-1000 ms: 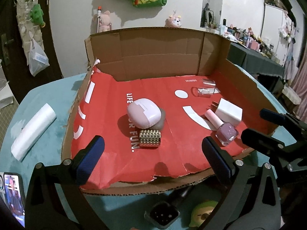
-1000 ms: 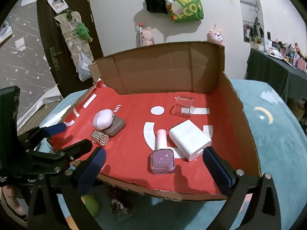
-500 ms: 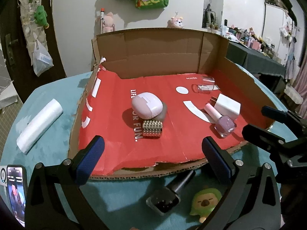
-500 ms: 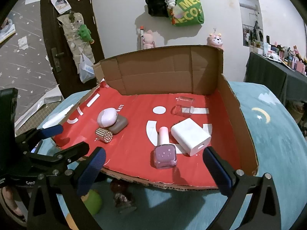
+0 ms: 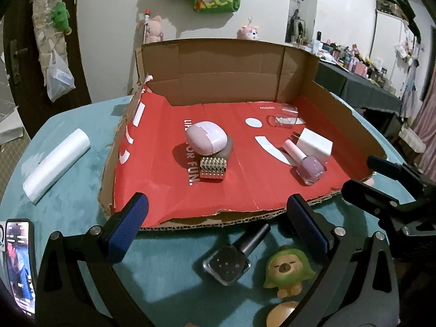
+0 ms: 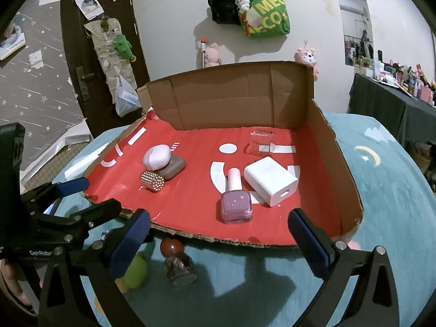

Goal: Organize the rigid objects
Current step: 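Withdraw both tools from the box toward the remaining table items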

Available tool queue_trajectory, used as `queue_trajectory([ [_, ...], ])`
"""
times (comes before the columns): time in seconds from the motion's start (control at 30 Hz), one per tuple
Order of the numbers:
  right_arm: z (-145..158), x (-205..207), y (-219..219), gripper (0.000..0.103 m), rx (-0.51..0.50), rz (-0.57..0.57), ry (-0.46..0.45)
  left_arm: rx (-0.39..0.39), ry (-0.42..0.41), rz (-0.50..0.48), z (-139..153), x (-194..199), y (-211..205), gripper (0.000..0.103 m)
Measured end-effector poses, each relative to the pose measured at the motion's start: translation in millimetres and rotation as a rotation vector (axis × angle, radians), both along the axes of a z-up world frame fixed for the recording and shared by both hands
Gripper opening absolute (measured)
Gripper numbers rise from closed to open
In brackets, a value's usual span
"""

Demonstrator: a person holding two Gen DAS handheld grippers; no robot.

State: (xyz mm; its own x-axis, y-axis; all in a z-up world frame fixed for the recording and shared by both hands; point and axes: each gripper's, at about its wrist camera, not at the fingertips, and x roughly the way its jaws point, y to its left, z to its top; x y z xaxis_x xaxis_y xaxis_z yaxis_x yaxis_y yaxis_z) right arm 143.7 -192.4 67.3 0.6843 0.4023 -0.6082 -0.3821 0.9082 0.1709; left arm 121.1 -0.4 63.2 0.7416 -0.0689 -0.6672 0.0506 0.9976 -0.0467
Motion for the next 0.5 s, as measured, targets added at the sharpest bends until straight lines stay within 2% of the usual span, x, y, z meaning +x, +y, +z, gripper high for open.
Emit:
queue_trajectory([
  [0.17,-1.7,-3.3,-2.1,0.103,0.006,-0.001,0.002,0.024,-0.005,0.002,-0.6,-7.6,-3.4,0.103],
  [0.5,-7.3,-13.7,-5.0,0.103,0.005,0.000,0.013,0.017,0.009,-0.007,-5.7,-19.3,-5.2,0.103],
])
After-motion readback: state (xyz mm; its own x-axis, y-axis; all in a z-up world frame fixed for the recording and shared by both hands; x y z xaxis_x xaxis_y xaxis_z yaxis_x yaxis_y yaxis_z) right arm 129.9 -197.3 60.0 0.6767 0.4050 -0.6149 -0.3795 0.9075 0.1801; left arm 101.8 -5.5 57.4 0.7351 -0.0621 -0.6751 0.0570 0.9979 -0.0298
